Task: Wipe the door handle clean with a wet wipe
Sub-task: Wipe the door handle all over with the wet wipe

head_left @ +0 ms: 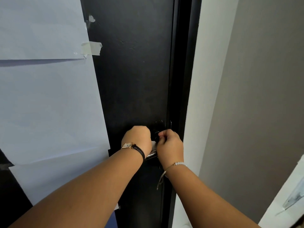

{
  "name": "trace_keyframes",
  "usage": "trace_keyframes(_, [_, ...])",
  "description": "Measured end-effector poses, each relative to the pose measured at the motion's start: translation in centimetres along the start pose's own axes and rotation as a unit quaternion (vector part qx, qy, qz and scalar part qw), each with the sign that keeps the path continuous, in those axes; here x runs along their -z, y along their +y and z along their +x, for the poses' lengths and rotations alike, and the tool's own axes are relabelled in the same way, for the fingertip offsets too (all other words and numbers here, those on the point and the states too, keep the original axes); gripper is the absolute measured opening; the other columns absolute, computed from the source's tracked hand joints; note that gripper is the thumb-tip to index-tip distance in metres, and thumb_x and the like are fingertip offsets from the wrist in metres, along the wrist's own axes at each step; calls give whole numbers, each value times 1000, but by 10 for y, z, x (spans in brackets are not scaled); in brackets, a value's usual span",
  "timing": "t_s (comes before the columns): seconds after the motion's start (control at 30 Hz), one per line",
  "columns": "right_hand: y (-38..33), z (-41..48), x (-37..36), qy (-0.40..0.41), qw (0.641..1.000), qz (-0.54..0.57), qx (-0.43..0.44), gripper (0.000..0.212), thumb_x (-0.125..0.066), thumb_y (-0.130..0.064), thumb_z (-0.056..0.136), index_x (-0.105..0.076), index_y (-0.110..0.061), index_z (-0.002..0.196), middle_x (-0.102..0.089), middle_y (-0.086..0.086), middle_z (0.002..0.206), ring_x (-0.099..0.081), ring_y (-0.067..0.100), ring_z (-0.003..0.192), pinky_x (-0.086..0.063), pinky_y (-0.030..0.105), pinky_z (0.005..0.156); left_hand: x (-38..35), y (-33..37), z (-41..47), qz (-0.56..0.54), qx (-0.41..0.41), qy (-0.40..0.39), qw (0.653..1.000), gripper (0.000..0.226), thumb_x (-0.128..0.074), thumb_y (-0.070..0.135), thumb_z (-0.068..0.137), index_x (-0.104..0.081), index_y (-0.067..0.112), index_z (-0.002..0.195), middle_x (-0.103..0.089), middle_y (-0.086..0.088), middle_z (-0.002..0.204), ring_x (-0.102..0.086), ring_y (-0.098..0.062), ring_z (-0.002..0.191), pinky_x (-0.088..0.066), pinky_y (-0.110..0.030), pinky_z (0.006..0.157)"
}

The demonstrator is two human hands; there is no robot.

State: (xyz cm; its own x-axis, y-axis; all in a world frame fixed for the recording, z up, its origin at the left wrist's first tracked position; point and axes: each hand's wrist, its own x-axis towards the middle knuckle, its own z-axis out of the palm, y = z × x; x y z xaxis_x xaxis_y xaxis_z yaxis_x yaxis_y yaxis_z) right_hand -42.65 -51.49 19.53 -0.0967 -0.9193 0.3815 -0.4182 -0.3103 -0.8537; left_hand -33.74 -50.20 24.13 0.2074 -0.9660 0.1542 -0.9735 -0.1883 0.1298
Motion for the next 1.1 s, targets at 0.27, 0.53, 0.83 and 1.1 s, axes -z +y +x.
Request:
trace_keyframes(0.27, [2, 0, -2, 5, 1000, 21, -8, 15, -47, -7, 91, -61, -10, 91, -56, 2, 97, -51, 12, 81, -40, 20, 72, -5, -9, -5, 23, -99, 124, 987, 17, -45, 13, 90, -58, 13, 79, -60, -4, 80, -58, -24, 74, -37, -30, 60])
trace_keyframes(0.53, [6, 3, -4, 1, 1000, 21, 0, 16, -47, -9, 90, -60, -14, 82, -57, 3, 92, -48, 1, 68, -37, 9, 57, -7, -11, -6, -40, -127, 155, 979, 14, -49, 12, 91, -62, 11, 98, -64, -6, 99, -61, -24, 87, -44, -32, 69])
trace_keyframes(0.83, [3, 1, -3, 10, 1000, -4, -3, 14, -46, -9, 91, -60, -10, 92, -55, 2, 95, -52, 14, 80, -43, 22, 71, 2, -8, 17, -23, 5, -139, 990, 29, -54, 21, 92, -59, 15, 120, -58, -7, 126, -57, -22, 113, -47, -29, 95])
trace_keyframes(1.1, [-6, 10, 21, -36, 997, -45, 53, 24, -52, -14, 87, -62, -17, 109, -61, 6, 109, -56, 17, 89, -40, 21, 75, 6, -16, -11, -272, -53, 177, 944, 7, -63, 16, 83, -69, 16, 81, -69, -1, 80, -65, -17, 75, -55, -33, 69])
